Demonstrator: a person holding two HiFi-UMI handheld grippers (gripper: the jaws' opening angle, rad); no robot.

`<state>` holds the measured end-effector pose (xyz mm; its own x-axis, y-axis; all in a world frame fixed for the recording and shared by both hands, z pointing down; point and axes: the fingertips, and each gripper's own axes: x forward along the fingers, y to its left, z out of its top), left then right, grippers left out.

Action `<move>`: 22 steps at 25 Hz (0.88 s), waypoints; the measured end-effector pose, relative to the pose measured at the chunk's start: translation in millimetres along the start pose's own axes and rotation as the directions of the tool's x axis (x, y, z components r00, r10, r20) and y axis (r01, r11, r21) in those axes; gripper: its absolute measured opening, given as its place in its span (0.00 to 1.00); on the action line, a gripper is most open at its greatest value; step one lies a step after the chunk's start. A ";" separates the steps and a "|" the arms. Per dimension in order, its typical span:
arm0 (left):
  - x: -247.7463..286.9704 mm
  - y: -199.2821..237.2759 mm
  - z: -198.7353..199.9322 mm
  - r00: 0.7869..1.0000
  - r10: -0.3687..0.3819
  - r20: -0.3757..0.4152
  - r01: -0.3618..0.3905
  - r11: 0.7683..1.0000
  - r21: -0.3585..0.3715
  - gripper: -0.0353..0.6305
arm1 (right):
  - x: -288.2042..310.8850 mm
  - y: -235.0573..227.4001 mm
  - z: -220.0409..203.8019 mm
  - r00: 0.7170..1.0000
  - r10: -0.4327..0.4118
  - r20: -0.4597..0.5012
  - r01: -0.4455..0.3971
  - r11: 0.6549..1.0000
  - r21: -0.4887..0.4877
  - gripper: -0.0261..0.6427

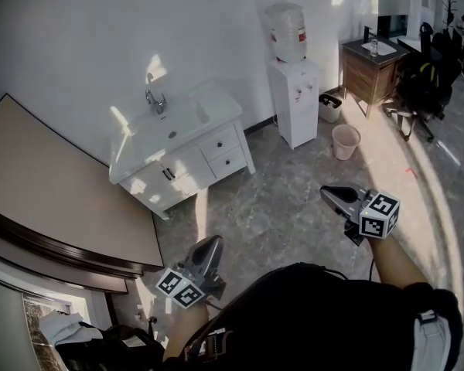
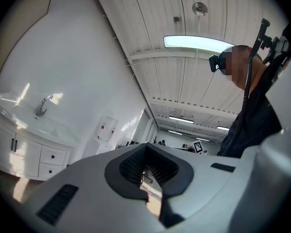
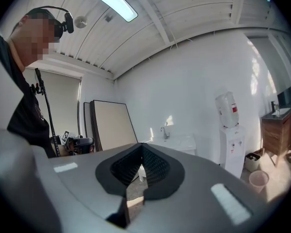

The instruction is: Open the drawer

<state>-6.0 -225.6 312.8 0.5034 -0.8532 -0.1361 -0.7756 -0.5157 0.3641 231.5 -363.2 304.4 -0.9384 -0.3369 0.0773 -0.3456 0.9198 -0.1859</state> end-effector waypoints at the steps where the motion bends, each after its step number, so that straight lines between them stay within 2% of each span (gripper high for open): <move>1: 9.3 0.9 -2.9 1.000 0.000 -0.006 0.000 1.000 -0.002 0.05 | -2.7 -9.6 -0.6 1.000 -0.003 0.000 0.003 1.000 0.005 0.04; 7: 55.5 18.5 -10.9 0.999 -0.027 -0.025 0.026 1.000 -0.014 0.05 | -13.3 -58.0 -2.2 0.998 -0.056 0.002 0.056 0.998 0.026 0.04; 12: 86.6 49.2 -9.9 0.995 -0.093 -0.033 0.091 0.994 -0.058 0.05 | 6.2 -80.9 0.8 0.995 -0.104 -0.014 0.104 0.994 0.033 0.04; 18: 119.6 122.9 18.4 0.981 -0.189 -0.035 0.185 0.979 -0.082 0.05 | 65.0 -106.1 23.8 0.984 -0.181 -0.005 0.181 0.984 -0.002 0.04; 22: 133.2 170.3 50.0 0.966 -0.253 -0.052 0.250 0.967 -0.055 0.05 | 116.3 -111.0 44.3 0.976 -0.217 0.021 0.217 0.976 -0.016 0.04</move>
<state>-90.1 -431.1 310.5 0.7024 -0.6898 -0.1755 -0.6029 -0.7076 0.3684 160.4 -513.4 290.7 -0.8411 -0.5325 0.0950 -0.5409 0.8278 -0.1490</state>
